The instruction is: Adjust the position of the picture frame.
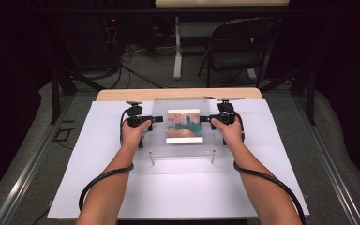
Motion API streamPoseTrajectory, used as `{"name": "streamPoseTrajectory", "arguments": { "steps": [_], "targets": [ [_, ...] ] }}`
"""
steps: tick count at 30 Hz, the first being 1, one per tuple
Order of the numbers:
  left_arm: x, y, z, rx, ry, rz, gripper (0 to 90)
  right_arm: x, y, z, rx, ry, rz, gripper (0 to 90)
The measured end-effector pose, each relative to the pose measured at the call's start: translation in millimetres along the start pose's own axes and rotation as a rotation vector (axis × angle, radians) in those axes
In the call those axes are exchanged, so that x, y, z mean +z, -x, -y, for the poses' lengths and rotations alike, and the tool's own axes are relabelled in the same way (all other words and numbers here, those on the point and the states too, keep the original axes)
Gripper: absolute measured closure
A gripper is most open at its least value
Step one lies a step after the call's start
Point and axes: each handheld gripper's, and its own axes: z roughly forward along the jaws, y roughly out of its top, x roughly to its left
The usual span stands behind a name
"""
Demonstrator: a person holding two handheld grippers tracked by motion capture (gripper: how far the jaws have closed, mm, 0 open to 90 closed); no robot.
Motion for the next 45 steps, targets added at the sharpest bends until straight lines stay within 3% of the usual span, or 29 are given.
{"name": "streamPoseTrajectory", "arguments": {
  "steps": [26,35,45],
  "targets": [
    [-23.3,11.8,-8.0,0.077,0.028,0.017,43.6,-20.8,-13.9,-4.4,-0.086,0.063,-0.001,34.3],
    [-27.1,13.7,-8.3,0.083,0.035,0.021,44.6,-24.2,-16.5,-5.0,-0.099,0.070,0.000,34.9],
    [-43.3,23.4,-8.4,0.126,0.058,0.026,48.0,-38.8,-25.3,-6.5,-0.140,0.091,0.004,38.1]
  ]
}}
